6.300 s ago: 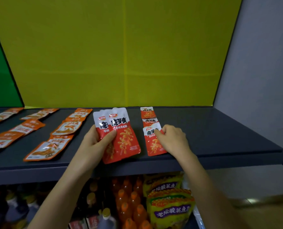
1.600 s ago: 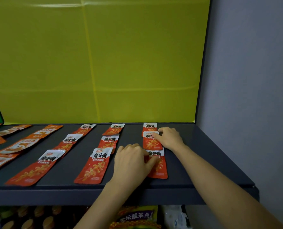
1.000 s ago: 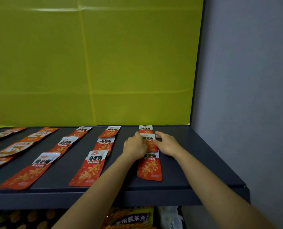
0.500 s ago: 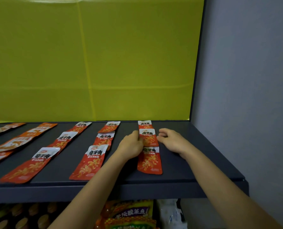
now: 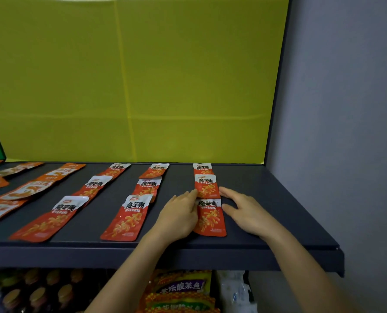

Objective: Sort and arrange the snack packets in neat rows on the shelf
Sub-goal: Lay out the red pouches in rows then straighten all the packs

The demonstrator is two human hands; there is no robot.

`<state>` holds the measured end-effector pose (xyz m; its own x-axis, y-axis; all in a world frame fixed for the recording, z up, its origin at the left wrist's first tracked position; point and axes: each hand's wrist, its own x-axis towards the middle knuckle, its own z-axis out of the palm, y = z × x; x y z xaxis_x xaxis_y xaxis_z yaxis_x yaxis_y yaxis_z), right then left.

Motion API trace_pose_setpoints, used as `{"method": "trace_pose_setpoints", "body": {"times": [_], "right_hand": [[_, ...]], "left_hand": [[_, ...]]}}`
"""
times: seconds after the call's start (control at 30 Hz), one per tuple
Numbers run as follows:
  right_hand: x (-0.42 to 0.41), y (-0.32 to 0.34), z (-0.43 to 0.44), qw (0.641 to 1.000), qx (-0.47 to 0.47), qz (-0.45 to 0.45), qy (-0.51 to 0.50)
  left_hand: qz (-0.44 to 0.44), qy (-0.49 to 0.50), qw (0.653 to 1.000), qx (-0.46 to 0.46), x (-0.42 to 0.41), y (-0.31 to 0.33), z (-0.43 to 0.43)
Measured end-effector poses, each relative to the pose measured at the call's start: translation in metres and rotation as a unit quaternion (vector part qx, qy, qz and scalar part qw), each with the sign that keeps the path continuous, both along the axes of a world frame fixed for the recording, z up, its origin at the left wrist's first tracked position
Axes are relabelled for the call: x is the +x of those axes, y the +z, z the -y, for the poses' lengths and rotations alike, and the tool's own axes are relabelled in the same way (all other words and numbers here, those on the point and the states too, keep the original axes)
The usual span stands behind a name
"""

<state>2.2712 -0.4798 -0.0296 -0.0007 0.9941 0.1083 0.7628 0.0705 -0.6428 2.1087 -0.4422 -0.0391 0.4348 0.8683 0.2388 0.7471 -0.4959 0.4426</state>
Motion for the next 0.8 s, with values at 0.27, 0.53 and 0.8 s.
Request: {"method": "trace_pose_setpoints", "body": {"times": [0.27, 0.53, 0.8], "right_hand": [[-0.007, 0.012, 0.009, 0.994, 0.083, -0.062, -0.028], [-0.089, 0.026, -0.002, 0.993, 0.091, -0.053, 0.060], [-0.153, 0.019, -0.015, 1.000, 0.012, -0.017, 0.011]], "left_hand": [[0.102, 0.025, 0.988, 0.111, -0.015, 0.008, 0.009], [0.136, 0.111, 0.978, 0.117, -0.113, 0.022, -0.009], [0.045, 0.073, 0.996, 0.007, -0.147, 0.013, -0.014]]}}
